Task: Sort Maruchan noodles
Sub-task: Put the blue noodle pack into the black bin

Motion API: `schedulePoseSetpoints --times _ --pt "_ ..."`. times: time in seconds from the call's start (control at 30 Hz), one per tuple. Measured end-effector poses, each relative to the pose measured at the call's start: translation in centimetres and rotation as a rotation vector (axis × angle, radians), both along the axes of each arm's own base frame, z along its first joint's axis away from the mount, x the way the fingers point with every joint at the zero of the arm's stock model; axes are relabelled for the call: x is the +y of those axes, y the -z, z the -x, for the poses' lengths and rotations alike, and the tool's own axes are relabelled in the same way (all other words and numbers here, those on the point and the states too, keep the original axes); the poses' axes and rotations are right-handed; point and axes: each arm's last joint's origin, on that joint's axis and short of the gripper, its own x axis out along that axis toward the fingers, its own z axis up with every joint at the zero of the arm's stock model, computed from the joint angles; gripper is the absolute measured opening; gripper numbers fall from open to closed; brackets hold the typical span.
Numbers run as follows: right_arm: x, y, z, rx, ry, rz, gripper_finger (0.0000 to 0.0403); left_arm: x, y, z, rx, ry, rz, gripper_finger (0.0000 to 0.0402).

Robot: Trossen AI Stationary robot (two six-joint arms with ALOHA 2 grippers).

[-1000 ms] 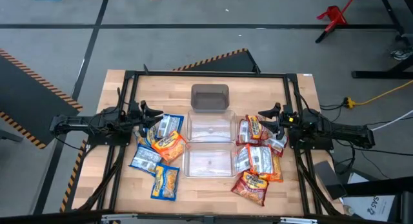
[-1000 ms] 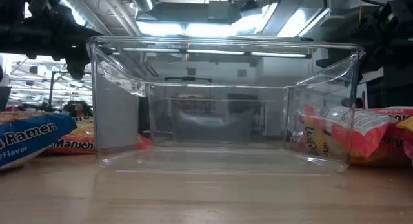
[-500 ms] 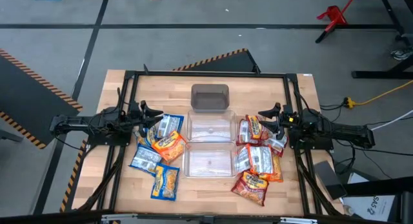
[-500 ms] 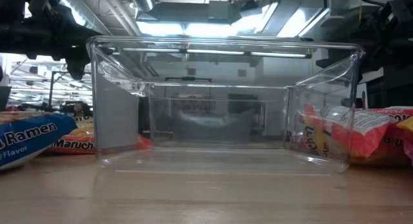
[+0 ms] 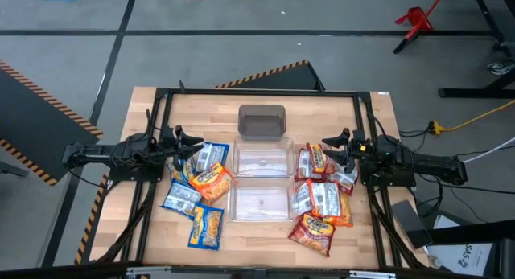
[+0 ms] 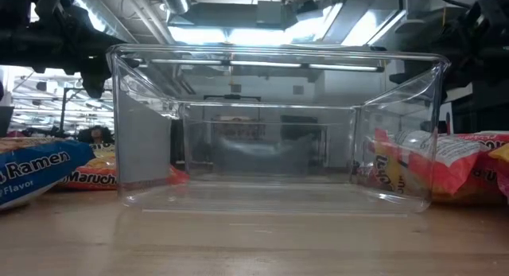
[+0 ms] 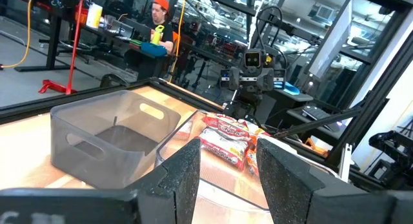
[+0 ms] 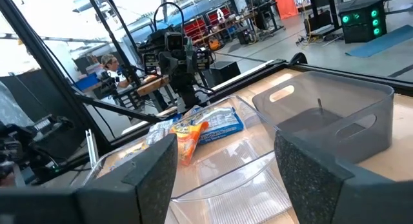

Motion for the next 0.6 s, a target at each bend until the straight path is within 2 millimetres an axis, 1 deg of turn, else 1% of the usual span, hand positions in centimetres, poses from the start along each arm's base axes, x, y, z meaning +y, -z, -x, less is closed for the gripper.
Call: schedulePoseSetpoints --times 0.13,0.27,0.37,0.5,0.6 --pt "0.0 0.0 0.0 -0.007 -0.001 -0.053 0.0244 0.2 -0.1 0.0 -0.011 -0.057 0.003 0.0145" --pt "-0.1 0.0 0.0 -0.016 0.018 -0.102 0.0244 0.2 -0.4 0.1 -0.045 -0.054 0.025 0.0145" --pt "-0.2 -0.1 0.0 -0.028 0.079 -0.116 0.0244 0.2 -0.7 0.1 -0.080 -0.068 0.026 0.0145" --pt "-0.6 -0.3 0.1 -0.052 0.208 -0.105 0.0244 0.5 -1.6 0.4 -0.197 -0.158 0.093 0.0145" --pt "-0.7 -0.4 0.2 -0.061 0.260 -0.086 0.0244 0.5 -2.2 0.6 -0.232 -0.180 0.101 0.0145"
